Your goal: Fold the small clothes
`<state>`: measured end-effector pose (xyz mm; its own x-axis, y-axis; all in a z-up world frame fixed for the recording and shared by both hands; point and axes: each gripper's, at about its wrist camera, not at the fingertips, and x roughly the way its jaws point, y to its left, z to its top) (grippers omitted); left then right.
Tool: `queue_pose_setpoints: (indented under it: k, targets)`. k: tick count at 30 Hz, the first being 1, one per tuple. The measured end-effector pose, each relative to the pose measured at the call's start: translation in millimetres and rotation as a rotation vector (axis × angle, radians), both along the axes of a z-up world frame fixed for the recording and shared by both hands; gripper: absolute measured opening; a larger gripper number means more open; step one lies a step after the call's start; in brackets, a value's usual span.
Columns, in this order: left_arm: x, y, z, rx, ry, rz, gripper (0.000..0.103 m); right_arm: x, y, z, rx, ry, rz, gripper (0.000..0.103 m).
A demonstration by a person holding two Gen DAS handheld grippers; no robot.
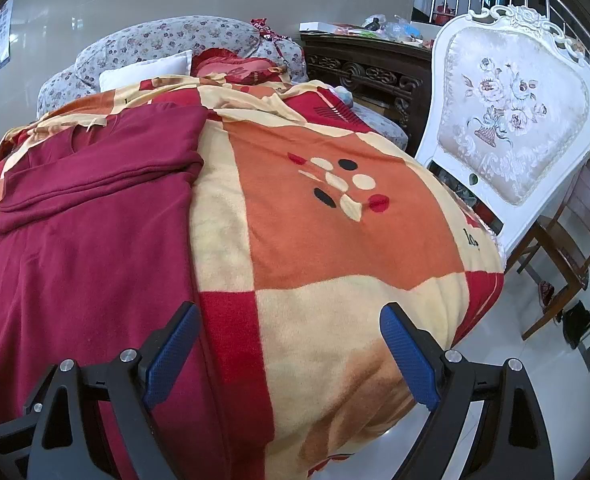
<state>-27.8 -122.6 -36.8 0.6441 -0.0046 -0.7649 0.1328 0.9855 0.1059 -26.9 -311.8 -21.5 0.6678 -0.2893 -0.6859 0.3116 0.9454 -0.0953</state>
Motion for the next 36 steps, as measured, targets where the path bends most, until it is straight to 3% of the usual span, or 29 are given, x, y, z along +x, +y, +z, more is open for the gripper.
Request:
queue_pose_setpoints:
  k: [4,9,21,36]
  targets:
    - [5.1,31.5,17.0,-0.121,-0.004,0.045,0.086,-0.6,0.2,0.2,0.002,-0.001,0.001,0.093]
    - [15.5,84.8,36.0,-0.194,-0.020,0.144,0.086,0.1,5.3,1.5,0.010,-0.010,0.012,0.093]
    - [29.0,181.7,43.5,-0.217,-0.046,0.345,0.086,7.3,40.6,17.0,-0.010,-0.034,0.087,0.093]
    - [36.3,209.8,32.2,-0.238,-0.009,0.389,0.086,9.6,61.2,24.4,-0.035,-0.037,0.124,0.093]
